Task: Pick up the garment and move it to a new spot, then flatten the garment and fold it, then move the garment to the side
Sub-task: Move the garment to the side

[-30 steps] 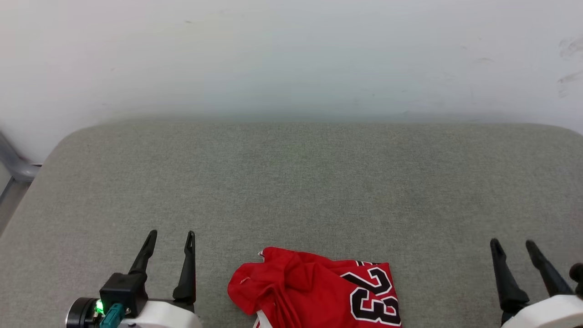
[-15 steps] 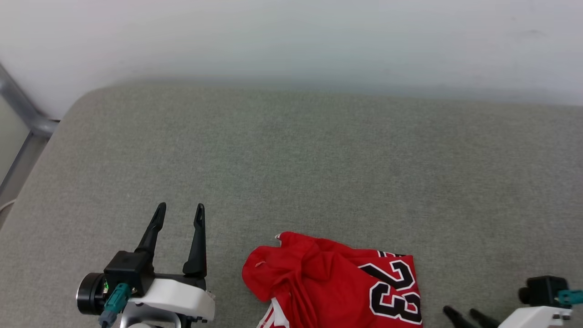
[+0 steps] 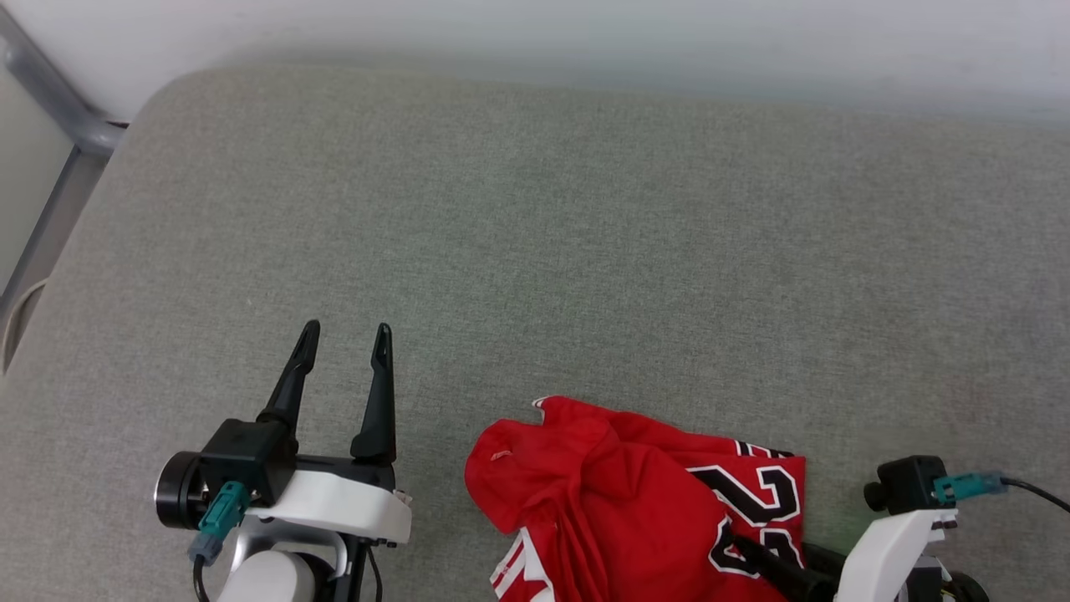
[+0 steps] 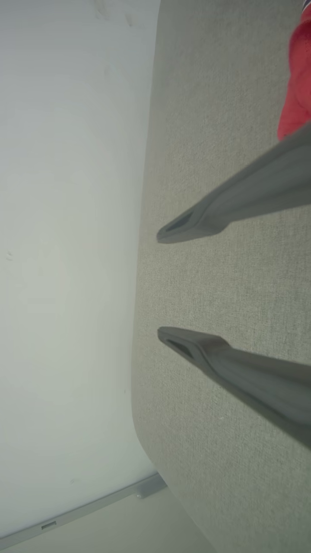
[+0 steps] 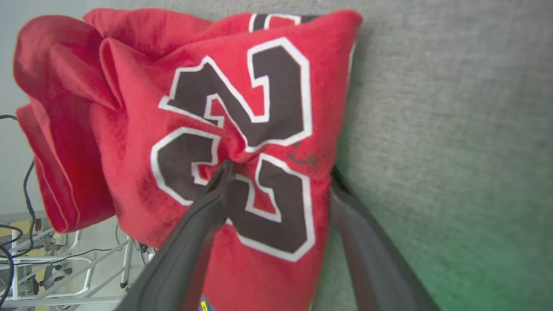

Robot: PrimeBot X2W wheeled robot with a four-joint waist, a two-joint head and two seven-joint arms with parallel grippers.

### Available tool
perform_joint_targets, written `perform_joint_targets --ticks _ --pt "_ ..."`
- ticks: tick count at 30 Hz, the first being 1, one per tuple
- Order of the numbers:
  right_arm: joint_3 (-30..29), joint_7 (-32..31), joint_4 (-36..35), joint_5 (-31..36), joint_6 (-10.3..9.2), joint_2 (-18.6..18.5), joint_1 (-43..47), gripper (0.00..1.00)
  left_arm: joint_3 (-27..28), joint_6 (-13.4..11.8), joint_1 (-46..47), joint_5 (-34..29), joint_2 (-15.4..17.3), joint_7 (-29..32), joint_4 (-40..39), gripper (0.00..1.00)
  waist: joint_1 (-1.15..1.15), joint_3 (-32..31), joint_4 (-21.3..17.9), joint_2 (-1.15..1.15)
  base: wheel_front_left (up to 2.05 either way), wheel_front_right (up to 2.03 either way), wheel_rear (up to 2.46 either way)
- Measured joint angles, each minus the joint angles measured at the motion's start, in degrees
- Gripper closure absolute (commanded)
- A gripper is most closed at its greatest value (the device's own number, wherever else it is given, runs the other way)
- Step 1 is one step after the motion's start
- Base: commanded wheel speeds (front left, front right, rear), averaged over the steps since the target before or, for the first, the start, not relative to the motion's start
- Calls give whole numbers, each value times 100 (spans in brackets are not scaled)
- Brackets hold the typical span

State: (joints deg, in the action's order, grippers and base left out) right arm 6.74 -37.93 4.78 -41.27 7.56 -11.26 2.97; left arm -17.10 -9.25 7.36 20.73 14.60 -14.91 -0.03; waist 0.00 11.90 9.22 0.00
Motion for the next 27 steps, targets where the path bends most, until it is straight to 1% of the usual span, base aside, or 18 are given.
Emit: perform_joint_targets --ticks 1,2,3,4,8,10,15,21,23,27 --pt "45 -13 56 -18 0 -4 -48 0 29 22 12 -15 -31 0 16 0 0 37 21 0 0 0 0" --pt "86 -52 87 -52 1 -24 -79 11 51 47 13 -42 -52 0 32 0 0 64 39 0 0 0 0" --pt "126 -67 105 -71 1 -47 -101 76 70 68 13 -46 -69 0 46 0 0 84 51 0 0 0 0" --pt "164 -74 126 -86 1 -66 -129 100 98 73 14 -68 -82 0 64 0 0 90 57 0 0 0 0" --pt "321 -32 194 -144 0 -132 -180 100 171 133 6 -138 -156 0 164 0 0 4 40 0 0 0 0" --pt "364 67 120 -113 0 -179 -198 100 215 172 -13 -155 -188 0 185 0 0 -75 17 0 0 0 0" --pt "393 196 -264 177 -3 -493 -345 100 302 240 -127 -243 -204 -8 191 0 0 -283 -139 0 0 0 0" --pt "309 -10 -928 634 -4 -901 -559 100 414 280 -194 -332 -225 -10 94 0 0 -402 -578 0 0 0 0" --pt "272 -154 -1125 783 -4 -1039 -625 100 435 311 -204 -354 -241 -15 46 0 0 -399 -772 0 0 0 0" --pt "122 -322 -1443 876 -4 -1237 -805 100 456 369 -140 -434 -238 -15 -47 0 0 -325 -1214 0 0 0 0"
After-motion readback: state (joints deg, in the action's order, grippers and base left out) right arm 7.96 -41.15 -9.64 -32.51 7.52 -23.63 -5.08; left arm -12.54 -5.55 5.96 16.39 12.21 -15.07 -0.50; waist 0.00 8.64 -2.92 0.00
